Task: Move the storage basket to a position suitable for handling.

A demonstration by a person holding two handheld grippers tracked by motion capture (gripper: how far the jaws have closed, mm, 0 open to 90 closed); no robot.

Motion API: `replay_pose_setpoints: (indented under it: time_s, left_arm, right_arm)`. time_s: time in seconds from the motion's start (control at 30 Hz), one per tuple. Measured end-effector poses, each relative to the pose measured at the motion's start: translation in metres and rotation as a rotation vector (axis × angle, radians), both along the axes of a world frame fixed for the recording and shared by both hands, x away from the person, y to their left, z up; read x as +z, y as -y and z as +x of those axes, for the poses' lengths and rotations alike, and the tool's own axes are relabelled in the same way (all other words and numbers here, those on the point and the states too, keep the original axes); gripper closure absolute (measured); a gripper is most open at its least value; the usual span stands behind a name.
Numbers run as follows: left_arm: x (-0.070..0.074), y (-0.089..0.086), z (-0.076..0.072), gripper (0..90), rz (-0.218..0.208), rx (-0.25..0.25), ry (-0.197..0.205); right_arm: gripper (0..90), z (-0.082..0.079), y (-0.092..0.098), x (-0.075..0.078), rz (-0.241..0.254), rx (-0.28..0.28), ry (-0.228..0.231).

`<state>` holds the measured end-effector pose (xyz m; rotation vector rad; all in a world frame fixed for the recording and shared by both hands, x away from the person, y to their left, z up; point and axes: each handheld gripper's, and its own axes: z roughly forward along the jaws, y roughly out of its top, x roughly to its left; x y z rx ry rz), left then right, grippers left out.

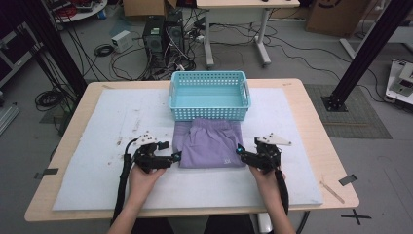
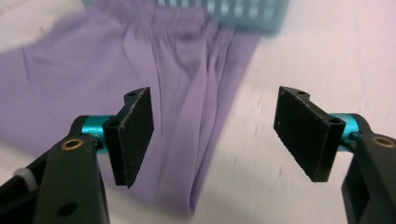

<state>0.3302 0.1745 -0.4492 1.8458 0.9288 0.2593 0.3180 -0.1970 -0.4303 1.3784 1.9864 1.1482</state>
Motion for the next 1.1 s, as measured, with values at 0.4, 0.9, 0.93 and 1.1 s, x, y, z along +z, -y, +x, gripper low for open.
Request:
replay_pose_setpoints:
  time_s: [0.4,0.9,0.93,1.1]
  left_arm:
    - [-0.002,0.023,0.003,45.8,0.119,0.008,-0.110]
    - [-0.004,0.019,-0.007,87.7,0.086,-0.033,-0.151]
    - [-0.003,0.018,-0.008,87.9,0.083,-0.037,-0.151]
    - [0.000,0.012,-0.030,87.9,0.076,-0.059,-0.136]
  right_arm:
    - [54.9,-0.003,-0.016,-0.018,-0.032,0.050,-0.209]
    - [85.7,-0.013,-0.020,-0.018,-0.008,0.113,-0.196]
    - [85.8,-0.017,-0.019,-0.017,-0.004,0.121,-0.196]
    - [85.6,-0.030,-0.017,-0.016,0.001,0.147,-0.197]
